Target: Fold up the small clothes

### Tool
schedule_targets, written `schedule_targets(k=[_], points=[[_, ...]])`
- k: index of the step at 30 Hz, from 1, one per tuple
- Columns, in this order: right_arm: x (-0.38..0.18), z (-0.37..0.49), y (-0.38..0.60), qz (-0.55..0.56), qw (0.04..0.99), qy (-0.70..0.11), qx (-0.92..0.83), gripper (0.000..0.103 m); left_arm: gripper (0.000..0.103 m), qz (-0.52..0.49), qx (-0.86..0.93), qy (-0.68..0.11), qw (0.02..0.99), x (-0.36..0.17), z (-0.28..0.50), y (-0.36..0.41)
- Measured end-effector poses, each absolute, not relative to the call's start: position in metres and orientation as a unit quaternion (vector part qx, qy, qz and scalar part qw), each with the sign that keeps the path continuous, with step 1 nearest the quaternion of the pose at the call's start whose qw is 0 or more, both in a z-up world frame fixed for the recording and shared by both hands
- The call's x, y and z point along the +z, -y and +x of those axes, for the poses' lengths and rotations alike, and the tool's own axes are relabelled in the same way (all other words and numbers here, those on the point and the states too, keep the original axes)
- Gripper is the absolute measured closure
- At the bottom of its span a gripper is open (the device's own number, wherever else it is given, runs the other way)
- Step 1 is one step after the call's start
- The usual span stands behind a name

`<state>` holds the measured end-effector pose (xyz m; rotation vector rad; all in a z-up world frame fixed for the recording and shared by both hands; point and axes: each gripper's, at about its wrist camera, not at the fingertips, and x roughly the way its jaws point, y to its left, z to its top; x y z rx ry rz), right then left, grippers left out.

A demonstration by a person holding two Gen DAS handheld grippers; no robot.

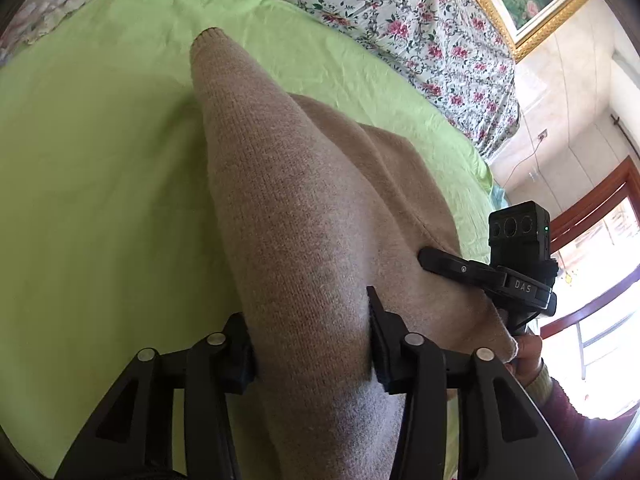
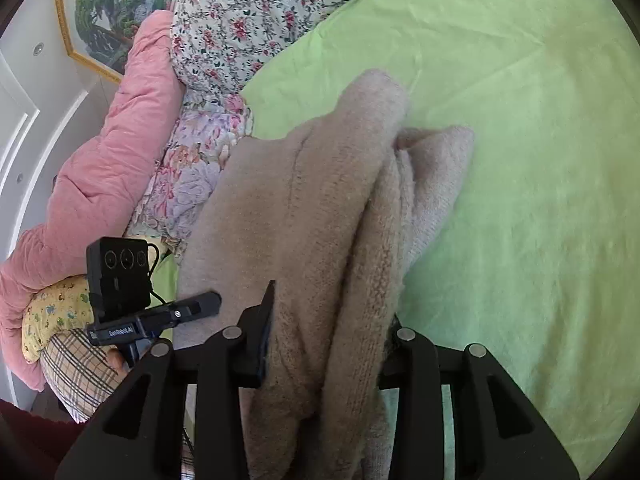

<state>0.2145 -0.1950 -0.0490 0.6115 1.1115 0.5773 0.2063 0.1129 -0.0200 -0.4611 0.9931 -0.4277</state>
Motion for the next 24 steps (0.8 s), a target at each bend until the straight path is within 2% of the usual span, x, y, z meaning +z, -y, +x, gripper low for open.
schedule_targets(k=[3, 7, 10, 18, 24], points=[[-0.050, 0.213, 0.198, 0.285, 0.764, -0.519, 0.256, 0.058, 0.045, -0.214, -0.180, -0.469, 0.838, -0.021, 0.201, -0.113], [-0.038, 0.208, 0.199, 0.266, 0.777, -0.520, 0.234, 0.054, 0.044, -0.195, -0.155, -0.463, 0.851, -0.012, 0.180, -0.113], [-0.023, 0.194, 0.204, 0.247, 0.799, -0.508, 0.206, 0.049, 0.037, -0.176, -0.136, -0.459, 0.860, -0.004, 0.156, -0.115], [0.016, 0.127, 0.222, 0.261, 0.829, -0.466, 0.164, 0.048, 0.036, -0.126, -0.125, -0.455, 0.872, 0.006, 0.079, -0.106], [0.029, 0.094, 0.203, 0.237, 0.831, -0.470, 0.179, 0.048, 0.035, -0.056, -0.126, -0.448, 0.883, 0.002, 0.042, -0.081]])
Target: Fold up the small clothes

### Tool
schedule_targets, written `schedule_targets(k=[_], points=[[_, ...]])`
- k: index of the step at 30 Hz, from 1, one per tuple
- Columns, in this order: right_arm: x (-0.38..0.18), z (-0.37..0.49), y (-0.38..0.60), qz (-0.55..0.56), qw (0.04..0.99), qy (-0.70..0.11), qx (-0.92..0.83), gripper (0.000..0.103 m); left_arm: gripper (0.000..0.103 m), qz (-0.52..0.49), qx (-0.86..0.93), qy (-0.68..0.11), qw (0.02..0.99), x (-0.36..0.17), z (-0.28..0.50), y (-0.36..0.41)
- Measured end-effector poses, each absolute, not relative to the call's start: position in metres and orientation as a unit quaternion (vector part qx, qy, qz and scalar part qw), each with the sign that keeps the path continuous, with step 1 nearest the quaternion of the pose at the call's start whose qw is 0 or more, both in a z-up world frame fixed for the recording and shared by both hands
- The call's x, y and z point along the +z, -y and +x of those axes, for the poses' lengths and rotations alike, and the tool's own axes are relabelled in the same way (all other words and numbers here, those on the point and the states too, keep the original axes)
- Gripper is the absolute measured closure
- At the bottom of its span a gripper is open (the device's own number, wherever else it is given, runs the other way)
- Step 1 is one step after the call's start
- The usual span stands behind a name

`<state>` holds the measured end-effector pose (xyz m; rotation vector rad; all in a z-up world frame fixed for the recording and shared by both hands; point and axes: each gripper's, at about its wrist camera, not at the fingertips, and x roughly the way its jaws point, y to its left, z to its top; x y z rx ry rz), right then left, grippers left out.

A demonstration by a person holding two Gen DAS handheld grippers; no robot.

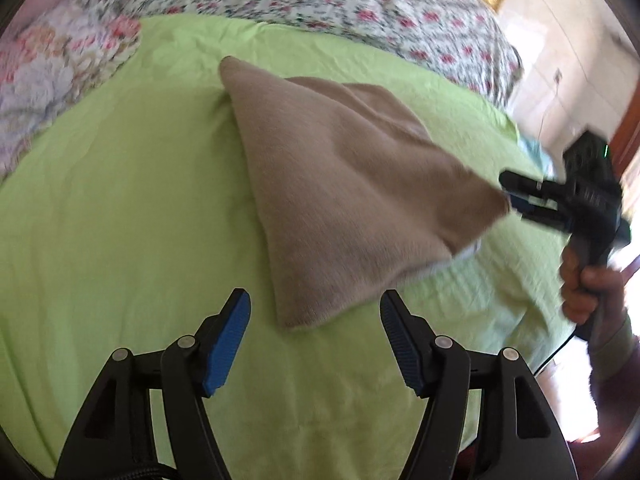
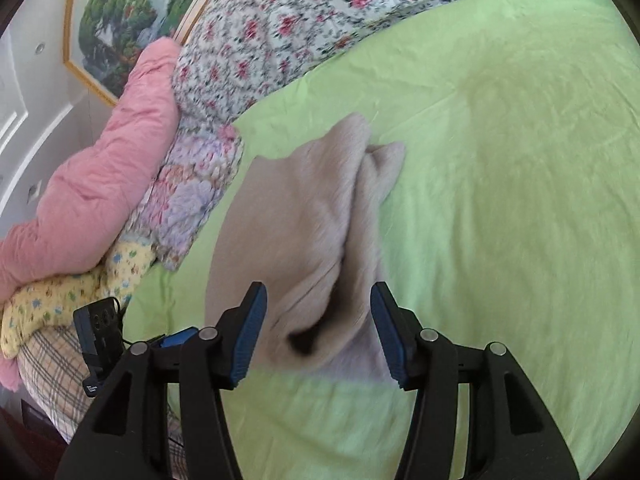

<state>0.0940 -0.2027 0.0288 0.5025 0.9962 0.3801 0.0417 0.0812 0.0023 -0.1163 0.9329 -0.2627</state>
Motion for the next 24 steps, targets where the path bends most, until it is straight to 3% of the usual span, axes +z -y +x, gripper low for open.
schedule_targets(k=[7, 8, 9, 10, 11, 12, 13, 14, 19, 24], points=[[0.029, 0.096, 0.173, 0.178, 0.836, -0.484, 0.187, 0.048, 0.036, 0.034, -0.083, -0.443, 0.892, -0.014, 0.048, -0.057], [0.027, 0.097, 0.170, 0.170, 0.835, -0.490, 0.185, 0.048, 0.039, 0.046, -0.075, -0.444, 0.892, -0.017, 0.051, -0.055], [0.023, 0.098, 0.167, 0.164, 0.833, -0.496, 0.182, 0.051, 0.050, 0.062, -0.067, -0.444, 0.891, -0.021, 0.052, -0.051], [0.020, 0.099, 0.167, 0.159, 0.831, -0.501, 0.179, 0.055, 0.057, 0.072, -0.066, -0.444, 0.891, -0.023, 0.054, -0.050], [0.016, 0.099, 0.166, 0.154, 0.829, -0.508, 0.176, 0.066, 0.074, 0.077, -0.065, -0.443, 0.891, -0.025, 0.053, -0.048], [0.013, 0.101, 0.165, 0.150, 0.827, -0.514, 0.172, 0.085, 0.084, 0.075, -0.056, -0.438, 0.894, -0.026, 0.052, -0.049], [0.010, 0.102, 0.164, 0.148, 0.824, -0.520, 0.170, 0.095, 0.086, 0.067, -0.051, -0.433, 0.898, -0.025, 0.052, -0.052], [0.010, 0.102, 0.164, 0.148, 0.823, -0.521, 0.171, 0.097, 0.090, 0.053, -0.048, -0.427, 0.902, -0.022, 0.050, -0.057], [0.054, 0.075, 0.177, 0.186, 0.866, -0.403, 0.230, 0.097, 0.093, -0.062, -0.041, -0.422, 0.904, -0.017, 0.046, -0.097], [-0.003, 0.077, 0.171, 0.106, 0.853, -0.481, 0.173, 0.098, 0.094, -0.062, -0.042, -0.441, 0.894, -0.027, 0.049, -0.093]])
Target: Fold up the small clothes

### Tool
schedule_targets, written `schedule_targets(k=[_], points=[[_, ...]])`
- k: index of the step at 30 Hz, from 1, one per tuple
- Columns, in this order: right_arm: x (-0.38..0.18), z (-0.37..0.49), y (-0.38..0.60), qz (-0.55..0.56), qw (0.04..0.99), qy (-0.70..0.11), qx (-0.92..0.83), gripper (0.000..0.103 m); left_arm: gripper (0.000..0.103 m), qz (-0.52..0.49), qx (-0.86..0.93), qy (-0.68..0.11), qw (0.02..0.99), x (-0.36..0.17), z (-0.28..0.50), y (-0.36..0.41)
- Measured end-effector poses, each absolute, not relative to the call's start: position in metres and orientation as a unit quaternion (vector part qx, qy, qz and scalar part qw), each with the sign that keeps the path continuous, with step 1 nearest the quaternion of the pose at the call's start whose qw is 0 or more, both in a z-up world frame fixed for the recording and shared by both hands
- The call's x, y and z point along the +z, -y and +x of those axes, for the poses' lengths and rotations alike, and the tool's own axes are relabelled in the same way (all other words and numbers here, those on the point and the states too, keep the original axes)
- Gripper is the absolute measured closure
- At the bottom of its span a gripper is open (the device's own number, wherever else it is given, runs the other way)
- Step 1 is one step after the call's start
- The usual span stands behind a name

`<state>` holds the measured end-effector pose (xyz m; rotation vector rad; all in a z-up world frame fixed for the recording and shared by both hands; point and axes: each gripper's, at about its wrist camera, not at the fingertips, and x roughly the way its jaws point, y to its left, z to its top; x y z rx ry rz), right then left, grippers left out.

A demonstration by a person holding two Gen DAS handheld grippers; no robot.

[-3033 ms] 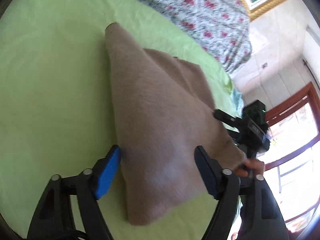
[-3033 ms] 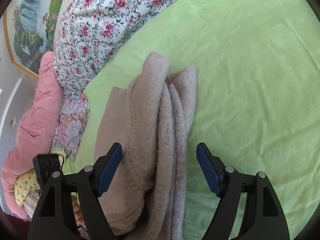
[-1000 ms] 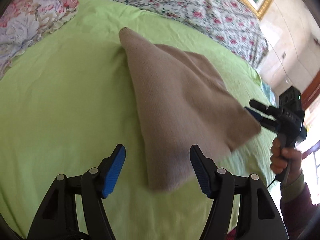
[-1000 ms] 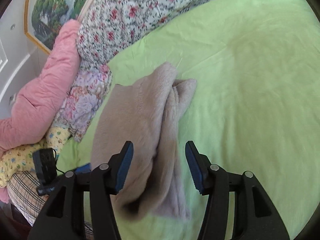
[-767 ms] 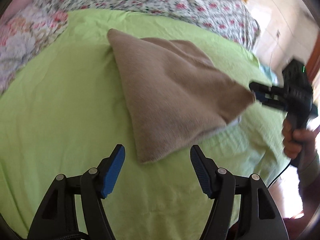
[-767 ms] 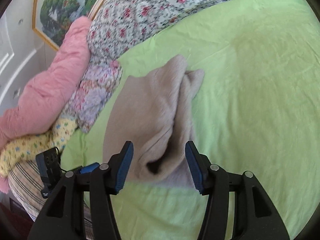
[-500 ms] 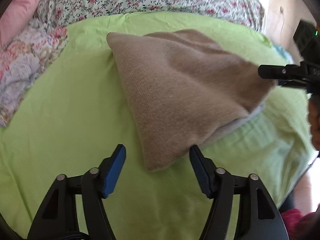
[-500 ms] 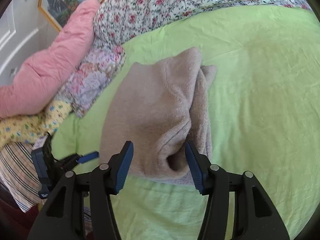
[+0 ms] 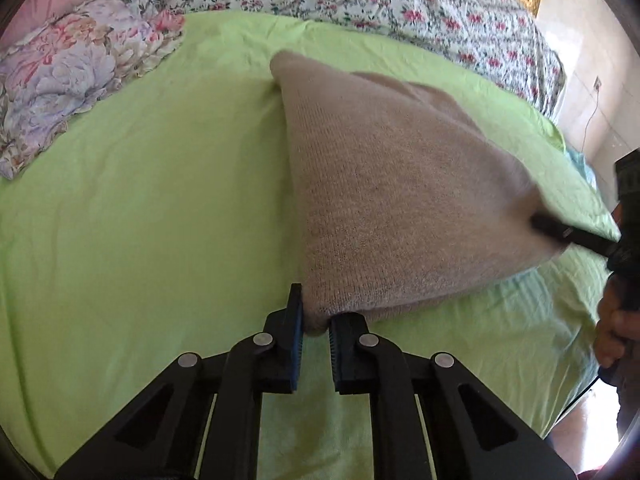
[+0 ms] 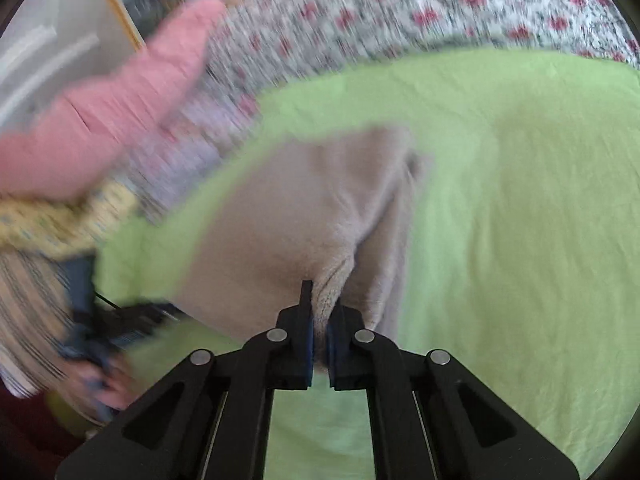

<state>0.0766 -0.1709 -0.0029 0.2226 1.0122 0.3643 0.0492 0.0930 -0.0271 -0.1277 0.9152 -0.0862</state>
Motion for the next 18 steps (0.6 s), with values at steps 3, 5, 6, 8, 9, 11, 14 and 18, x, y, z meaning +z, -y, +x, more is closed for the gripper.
schedule_targets(k=[3, 5, 6, 8, 9, 11, 14, 18], points=[[-0.027, 0.076, 0.173, 0.101, 0.843, -0.505, 0.156, 0.098, 0.093, -0.097, -0.050, -0.450, 0.886, -0.032, 0.052, -0.102], [-0.024, 0.075, 0.174, 0.098, 0.844, -0.505, 0.152, 0.098, 0.093, -0.110, -0.058, -0.455, 0.882, -0.033, 0.054, -0.107], [-0.022, 0.076, 0.172, 0.089, 0.844, -0.508, 0.149, 0.098, 0.093, -0.108, -0.062, -0.456, 0.881, -0.033, 0.054, -0.108], [-0.020, 0.076, 0.170, 0.070, 0.842, -0.514, 0.147, 0.098, 0.092, -0.099, -0.070, -0.462, 0.878, -0.033, 0.054, -0.107], [-0.019, 0.076, 0.172, 0.074, 0.839, -0.520, 0.146, 0.098, 0.090, -0.097, -0.076, -0.465, 0.877, -0.032, 0.052, -0.107], [-0.014, 0.078, 0.173, 0.091, 0.831, -0.529, 0.149, 0.095, 0.089, -0.095, -0.085, -0.470, 0.873, -0.027, 0.046, -0.109], [0.003, 0.077, 0.182, 0.127, 0.833, -0.516, 0.154, 0.092, 0.088, -0.102, -0.107, -0.461, 0.875, -0.013, 0.035, -0.117], [0.023, 0.092, 0.189, 0.170, 0.841, -0.489, 0.158, 0.089, 0.071, -0.110, -0.115, -0.433, 0.887, 0.016, 0.040, -0.126]])
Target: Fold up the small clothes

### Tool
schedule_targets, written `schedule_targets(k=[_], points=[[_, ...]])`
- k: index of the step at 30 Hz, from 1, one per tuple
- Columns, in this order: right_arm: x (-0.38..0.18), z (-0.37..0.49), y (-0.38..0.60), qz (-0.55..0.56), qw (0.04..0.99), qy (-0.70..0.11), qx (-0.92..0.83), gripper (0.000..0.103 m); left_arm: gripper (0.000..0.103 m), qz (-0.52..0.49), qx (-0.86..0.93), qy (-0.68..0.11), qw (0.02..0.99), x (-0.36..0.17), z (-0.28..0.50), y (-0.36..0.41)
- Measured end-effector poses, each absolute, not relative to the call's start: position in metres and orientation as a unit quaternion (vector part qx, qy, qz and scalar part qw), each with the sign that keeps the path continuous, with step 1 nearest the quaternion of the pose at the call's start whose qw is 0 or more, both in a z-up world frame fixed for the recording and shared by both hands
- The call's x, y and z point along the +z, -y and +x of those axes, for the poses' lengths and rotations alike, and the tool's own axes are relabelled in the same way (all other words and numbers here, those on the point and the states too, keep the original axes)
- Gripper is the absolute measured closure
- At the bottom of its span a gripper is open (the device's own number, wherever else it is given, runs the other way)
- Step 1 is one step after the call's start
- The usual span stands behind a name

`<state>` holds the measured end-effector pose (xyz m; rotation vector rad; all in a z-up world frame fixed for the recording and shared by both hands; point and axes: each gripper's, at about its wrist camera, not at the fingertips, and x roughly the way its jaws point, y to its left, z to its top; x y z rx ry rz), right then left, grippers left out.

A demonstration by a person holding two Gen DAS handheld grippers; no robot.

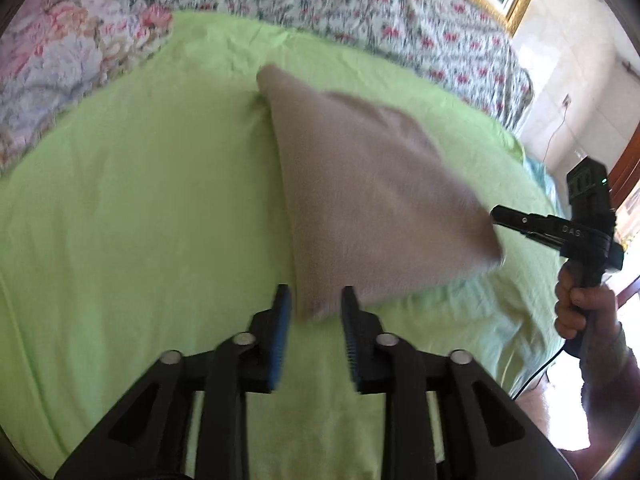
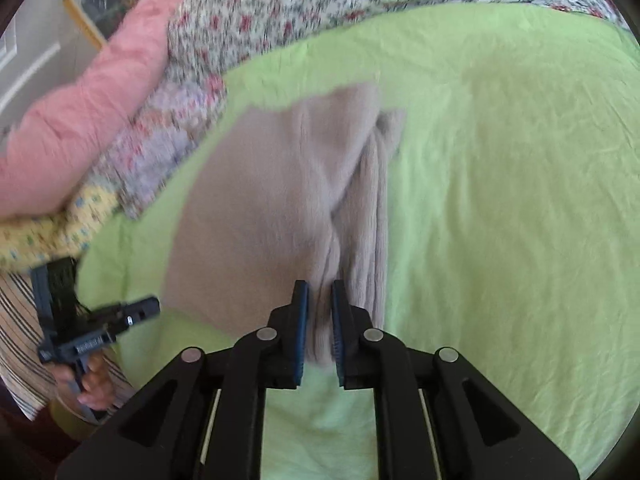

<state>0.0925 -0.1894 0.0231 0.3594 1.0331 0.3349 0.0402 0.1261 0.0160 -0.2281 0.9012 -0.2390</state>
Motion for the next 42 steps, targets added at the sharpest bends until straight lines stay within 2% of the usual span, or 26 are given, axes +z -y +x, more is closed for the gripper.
schedule_targets(k=[4, 9, 17, 18, 20, 25, 29, 31, 32, 33, 35, 40, 41, 42], points=[[0.027, 0.125, 0.198, 0.213, 0.840, -0.476, 0.150, 0.088, 0.069, -0.119, -0.116, -0.410, 0.897, 0.039, 0.073, -0.124], [0.011, 0.170, 0.199, 0.251, 0.824, -0.489, 0.139, 0.087, 0.068, -0.099, -0.106, -0.409, 0.901, 0.042, 0.115, -0.108], [-0.017, 0.217, 0.198, 0.237, 0.809, -0.519, 0.144, 0.087, 0.068, -0.096, -0.116, -0.419, 0.896, 0.031, 0.148, -0.095], [-0.019, 0.219, 0.198, 0.235, 0.808, -0.520, 0.145, 0.090, 0.068, -0.092, -0.114, -0.422, 0.895, 0.028, 0.150, -0.093], [-0.017, 0.221, 0.198, 0.225, 0.815, -0.514, 0.144, 0.103, 0.068, -0.086, -0.111, -0.423, 0.895, 0.026, 0.153, -0.092], [-0.008, 0.221, 0.213, 0.232, 0.827, -0.498, 0.124, 0.102, 0.067, -0.088, -0.107, -0.417, 0.898, 0.030, 0.152, -0.095], [-0.011, 0.222, 0.214, 0.234, 0.819, -0.505, 0.138, 0.098, 0.066, -0.096, -0.093, -0.423, 0.896, 0.026, 0.154, -0.101], [-0.010, 0.220, 0.214, 0.236, 0.820, -0.502, 0.141, 0.092, 0.066, -0.096, -0.090, -0.422, 0.897, 0.027, 0.152, -0.102], [-0.008, 0.219, 0.215, 0.239, 0.822, -0.498, 0.140, 0.082, 0.066, -0.098, -0.090, -0.422, 0.897, 0.027, 0.150, -0.103], [-0.005, 0.216, 0.218, 0.241, 0.827, -0.489, 0.138, 0.067, 0.066, -0.100, -0.092, -0.421, 0.897, 0.028, 0.149, -0.104], [-0.001, 0.212, 0.221, 0.245, 0.834, -0.474, 0.141, 0.049, 0.065, -0.100, -0.092, -0.422, 0.896, 0.027, 0.149, -0.105], [-0.012, 0.224, 0.215, 0.221, 0.828, -0.497, 0.135, 0.051, 0.064, -0.107, -0.087, -0.427, 0.894, 0.023, 0.153, -0.104], [-0.015, 0.227, 0.215, 0.217, 0.827, -0.502, 0.132, 0.056, 0.063, -0.107, -0.086, -0.426, 0.894, 0.022, 0.153, -0.104], [-0.018, 0.229, 0.214, 0.215, 0.825, -0.506, 0.133, 0.068, 0.062, -0.107, -0.085, -0.426, 0.894, 0.022, 0.154, -0.103]])
